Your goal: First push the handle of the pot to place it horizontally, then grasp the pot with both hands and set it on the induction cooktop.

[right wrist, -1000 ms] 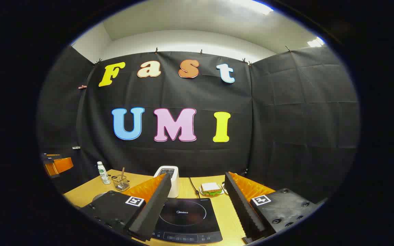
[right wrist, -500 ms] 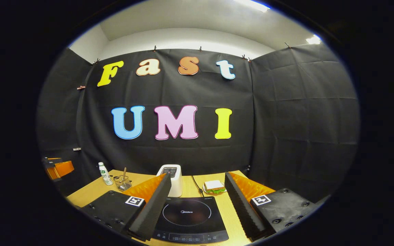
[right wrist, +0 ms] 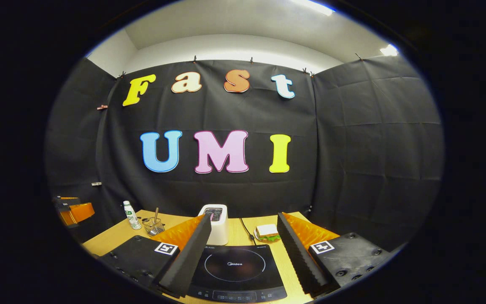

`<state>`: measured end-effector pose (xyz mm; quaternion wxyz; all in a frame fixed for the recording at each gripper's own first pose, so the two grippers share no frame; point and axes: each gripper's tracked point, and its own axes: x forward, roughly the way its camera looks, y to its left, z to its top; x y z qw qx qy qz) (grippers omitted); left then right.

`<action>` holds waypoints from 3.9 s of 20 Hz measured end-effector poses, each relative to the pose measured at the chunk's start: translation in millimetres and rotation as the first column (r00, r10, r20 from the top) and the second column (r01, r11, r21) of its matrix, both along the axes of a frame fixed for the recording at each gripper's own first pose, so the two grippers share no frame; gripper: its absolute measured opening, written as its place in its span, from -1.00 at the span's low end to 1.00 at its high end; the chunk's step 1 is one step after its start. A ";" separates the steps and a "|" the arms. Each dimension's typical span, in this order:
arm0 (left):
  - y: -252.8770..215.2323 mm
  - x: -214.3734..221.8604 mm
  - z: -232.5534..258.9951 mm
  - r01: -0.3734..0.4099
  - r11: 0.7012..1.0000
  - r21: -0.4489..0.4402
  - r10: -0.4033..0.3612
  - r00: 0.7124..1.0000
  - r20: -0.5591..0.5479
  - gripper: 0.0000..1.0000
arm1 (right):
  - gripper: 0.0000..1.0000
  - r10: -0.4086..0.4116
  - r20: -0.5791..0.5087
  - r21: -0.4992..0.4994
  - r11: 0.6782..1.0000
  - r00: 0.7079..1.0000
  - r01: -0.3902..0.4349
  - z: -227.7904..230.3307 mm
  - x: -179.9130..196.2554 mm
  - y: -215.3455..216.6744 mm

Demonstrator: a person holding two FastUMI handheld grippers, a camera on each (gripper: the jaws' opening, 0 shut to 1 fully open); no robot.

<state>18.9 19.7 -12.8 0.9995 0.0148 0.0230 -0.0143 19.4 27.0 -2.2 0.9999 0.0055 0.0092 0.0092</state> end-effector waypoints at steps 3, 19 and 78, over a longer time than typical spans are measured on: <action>3.1 1.9 -0.8 0.001 1.000 0.006 -0.001 1.000 -0.004 0.90 | 0.95 0.007 -0.001 0.004 1.000 1.000 -0.007 0.4 1.2 5.4; 17.8 18.7 -29.3 0.119 0.993 0.020 -0.115 0.982 -0.152 -0.39 | 0.95 0.034 -0.026 -0.022 0.999 0.999 -0.035 -7.9 -5.5 17.0; 143.0 22.8 -300.7 -0.121 0.980 -0.158 -0.050 0.619 -0.784 -0.90 | 0.96 -0.041 -0.275 0.007 0.999 0.960 0.044 -83.6 1.6 3.2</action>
